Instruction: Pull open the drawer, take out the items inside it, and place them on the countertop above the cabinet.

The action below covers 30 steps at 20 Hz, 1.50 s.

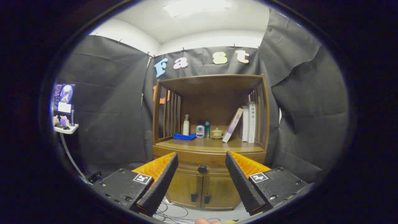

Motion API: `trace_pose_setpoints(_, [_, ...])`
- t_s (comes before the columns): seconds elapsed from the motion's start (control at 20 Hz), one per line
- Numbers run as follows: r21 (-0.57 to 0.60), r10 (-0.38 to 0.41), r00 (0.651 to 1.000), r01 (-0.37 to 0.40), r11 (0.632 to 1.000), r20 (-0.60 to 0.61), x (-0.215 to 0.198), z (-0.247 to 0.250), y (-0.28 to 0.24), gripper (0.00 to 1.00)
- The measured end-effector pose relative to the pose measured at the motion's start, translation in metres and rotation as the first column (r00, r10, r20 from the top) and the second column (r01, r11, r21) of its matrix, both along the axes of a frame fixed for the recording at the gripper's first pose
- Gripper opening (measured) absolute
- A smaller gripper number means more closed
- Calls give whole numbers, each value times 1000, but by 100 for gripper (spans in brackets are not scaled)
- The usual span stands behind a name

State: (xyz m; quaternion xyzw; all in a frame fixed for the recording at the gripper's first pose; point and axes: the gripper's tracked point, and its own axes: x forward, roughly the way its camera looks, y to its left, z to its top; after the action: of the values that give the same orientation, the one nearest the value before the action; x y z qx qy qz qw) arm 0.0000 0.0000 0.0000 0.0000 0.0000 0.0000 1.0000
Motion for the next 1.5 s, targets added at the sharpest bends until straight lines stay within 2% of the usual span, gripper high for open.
trace_pose_setpoints(0.4, [23,-27,999,27,999,39,2,6,9,99])
trace_pose_setpoints(0.9, [72,-60,998,62,995,-35,24,-23,2,99])
trace_pose_setpoints(1.2, [51,-63,995,67,997,-72,60,-50,7,99])
trace_pose_setpoints(1.5, [40,-66,993,71,997,-102,116,-75,10,99])
